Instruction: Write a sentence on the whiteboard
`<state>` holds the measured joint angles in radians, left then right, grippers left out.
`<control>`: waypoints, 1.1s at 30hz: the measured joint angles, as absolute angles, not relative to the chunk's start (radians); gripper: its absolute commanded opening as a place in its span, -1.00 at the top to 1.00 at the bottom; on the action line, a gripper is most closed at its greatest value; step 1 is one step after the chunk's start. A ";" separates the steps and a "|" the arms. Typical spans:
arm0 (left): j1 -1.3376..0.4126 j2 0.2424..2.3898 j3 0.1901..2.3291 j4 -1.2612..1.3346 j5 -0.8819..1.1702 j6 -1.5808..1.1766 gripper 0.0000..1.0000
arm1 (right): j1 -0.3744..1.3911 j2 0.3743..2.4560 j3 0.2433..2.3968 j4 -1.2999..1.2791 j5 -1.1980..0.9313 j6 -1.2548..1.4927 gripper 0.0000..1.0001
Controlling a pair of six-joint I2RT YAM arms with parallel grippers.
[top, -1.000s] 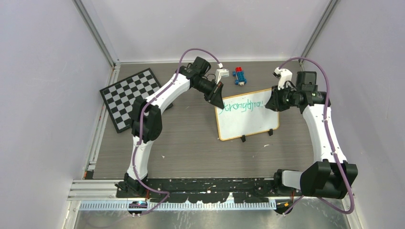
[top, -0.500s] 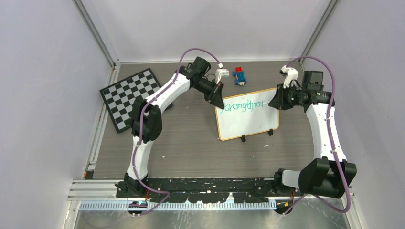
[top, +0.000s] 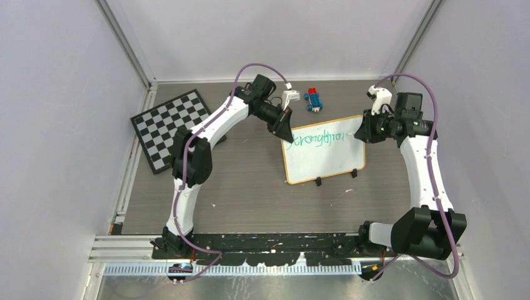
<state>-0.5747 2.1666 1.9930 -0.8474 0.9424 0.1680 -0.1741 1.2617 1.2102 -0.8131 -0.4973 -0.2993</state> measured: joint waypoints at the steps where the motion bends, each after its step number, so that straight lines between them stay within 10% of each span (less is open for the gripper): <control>1: -0.575 2.167 1.993 -0.848 0.942 0.168 1.00 | -0.174 1.261 1.209 -0.809 -0.485 -0.299 0.99; 33: -0.575 2.167 1.993 -0.846 0.941 0.161 1.00 | -0.112 1.279 1.196 -0.749 -0.419 -0.263 0.99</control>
